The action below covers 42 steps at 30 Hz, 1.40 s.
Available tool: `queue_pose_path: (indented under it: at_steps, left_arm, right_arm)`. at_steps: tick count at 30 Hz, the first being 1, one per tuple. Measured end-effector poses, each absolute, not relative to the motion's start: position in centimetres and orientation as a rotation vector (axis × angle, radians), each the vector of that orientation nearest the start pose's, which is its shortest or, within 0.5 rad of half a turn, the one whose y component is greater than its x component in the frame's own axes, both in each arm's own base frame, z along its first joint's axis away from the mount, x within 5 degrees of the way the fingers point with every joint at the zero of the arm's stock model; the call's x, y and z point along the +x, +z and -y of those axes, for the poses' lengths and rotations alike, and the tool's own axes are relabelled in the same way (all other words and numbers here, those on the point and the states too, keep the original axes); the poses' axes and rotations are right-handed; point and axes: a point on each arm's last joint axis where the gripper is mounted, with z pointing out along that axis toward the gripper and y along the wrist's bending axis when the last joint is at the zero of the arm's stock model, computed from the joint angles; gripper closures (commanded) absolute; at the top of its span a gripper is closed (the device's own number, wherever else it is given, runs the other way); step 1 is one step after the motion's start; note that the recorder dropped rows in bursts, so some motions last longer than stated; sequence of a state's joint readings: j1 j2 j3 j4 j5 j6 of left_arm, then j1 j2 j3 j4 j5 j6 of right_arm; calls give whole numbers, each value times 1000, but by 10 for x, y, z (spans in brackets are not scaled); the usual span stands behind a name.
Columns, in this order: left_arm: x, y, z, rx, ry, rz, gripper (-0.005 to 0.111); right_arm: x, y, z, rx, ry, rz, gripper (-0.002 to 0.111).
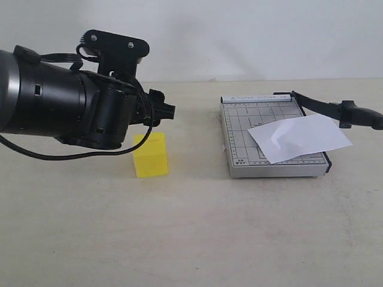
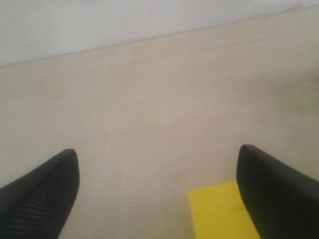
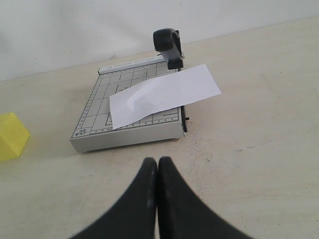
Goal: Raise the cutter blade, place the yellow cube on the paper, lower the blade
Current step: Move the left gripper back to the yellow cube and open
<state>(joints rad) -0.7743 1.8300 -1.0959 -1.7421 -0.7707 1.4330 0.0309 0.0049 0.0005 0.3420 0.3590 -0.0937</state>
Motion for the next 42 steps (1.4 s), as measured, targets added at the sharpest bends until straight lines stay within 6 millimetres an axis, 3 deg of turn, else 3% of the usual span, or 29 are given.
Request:
queue_pose_path:
  at_steps: [6,16,33,42]
  left_arm:
    - [306,202,220,112,159,-2155,25]
    - [306,201,219,-22,104,-2153,25]
    - [308,155,226,46,132,-2255,25]
    - [308,143,228,15,107,-2284,25]
  right_arm:
    - [53,182,-12,97,290,-1834,108]
    - [53,182,-12,97,290,-1834,108]
    - [53,182,-12,97,290,-1834,108]
    - [53,182,-12,97,290,-1834,108]
